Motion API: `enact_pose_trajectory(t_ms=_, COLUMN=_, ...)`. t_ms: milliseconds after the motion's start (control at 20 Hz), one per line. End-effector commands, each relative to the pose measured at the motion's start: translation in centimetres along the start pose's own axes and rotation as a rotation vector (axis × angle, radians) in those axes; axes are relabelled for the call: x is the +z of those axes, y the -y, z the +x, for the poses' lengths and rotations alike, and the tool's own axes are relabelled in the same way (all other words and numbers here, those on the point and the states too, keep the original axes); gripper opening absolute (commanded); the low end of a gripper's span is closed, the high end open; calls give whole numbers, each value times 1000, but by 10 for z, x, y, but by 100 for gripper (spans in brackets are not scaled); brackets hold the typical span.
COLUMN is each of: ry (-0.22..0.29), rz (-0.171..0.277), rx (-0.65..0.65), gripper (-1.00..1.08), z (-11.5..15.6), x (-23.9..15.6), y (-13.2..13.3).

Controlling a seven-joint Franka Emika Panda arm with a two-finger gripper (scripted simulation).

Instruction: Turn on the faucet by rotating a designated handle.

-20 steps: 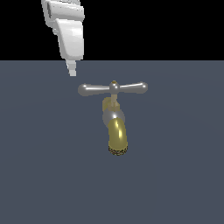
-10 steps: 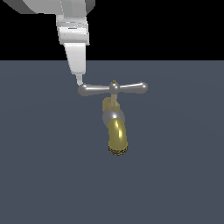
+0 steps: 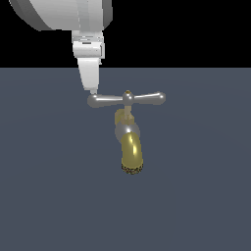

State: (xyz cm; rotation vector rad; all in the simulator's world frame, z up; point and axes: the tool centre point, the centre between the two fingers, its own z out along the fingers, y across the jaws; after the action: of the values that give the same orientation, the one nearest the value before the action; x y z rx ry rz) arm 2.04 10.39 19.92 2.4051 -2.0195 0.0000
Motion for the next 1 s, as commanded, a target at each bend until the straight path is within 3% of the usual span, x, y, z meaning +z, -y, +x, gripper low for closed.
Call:
enact_pose_trajectory(t_ms=0, ry=0, rz=1, rx=6, gripper=-100, z=1, x=1, y=1)
enact_pose_trajectory(t_ms=200, ry=0, rz=0, rx=6, gripper=-100, z=1, x=1, y=1)
enact_pose_trajectory(t_ms=950, ry=0, rz=1, rx=6, gripper=-100, z=-4, x=1, y=-44)
